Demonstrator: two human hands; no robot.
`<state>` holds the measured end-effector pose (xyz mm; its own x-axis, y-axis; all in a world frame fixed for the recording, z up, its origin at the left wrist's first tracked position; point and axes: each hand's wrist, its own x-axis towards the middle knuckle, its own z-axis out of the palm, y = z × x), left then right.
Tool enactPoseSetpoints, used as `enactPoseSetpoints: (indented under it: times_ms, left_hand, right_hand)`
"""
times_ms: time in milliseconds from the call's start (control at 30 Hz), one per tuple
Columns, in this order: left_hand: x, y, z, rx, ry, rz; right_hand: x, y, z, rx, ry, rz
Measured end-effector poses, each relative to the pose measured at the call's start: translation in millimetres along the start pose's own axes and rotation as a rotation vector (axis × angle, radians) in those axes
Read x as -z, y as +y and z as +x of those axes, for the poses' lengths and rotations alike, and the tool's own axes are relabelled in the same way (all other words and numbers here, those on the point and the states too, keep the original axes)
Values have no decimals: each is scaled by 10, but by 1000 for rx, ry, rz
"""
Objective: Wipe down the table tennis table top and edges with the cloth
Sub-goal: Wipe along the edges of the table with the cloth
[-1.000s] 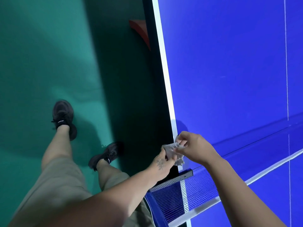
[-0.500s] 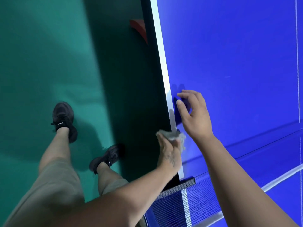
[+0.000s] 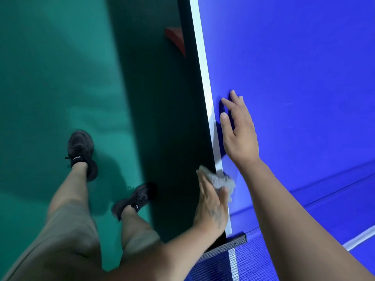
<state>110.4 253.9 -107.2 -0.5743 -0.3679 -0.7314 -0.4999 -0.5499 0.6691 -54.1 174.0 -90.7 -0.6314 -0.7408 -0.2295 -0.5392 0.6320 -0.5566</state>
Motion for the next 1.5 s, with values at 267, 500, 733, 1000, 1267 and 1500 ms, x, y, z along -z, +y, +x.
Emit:
enactPoseSetpoints:
  times_ms: [267, 500, 733, 1000, 1267, 1500]
  left_hand:
    - [124, 380, 472, -45, 123, -69]
    - [835, 1398, 1503, -154, 199, -127]
    - [721, 1120, 1207, -120, 130, -145]
    - [824, 1189, 1060, 28, 34, -187]
    - [1633, 2514, 2366, -141, 209, -144]
    - [1797, 2737, 2661, -212, 250, -118]
  right_hand:
    - [-32, 33, 555, 45, 91, -74]
    - [-191, -247, 964, 21, 221, -27]
    - [-246, -446, 1463, 73, 186, -128]
    - [-259, -422, 1546, 157, 219, -231]
    - [-243, -412, 1579, 160, 227, -232]
    - [-205, -443, 1594, 127, 211, -204]
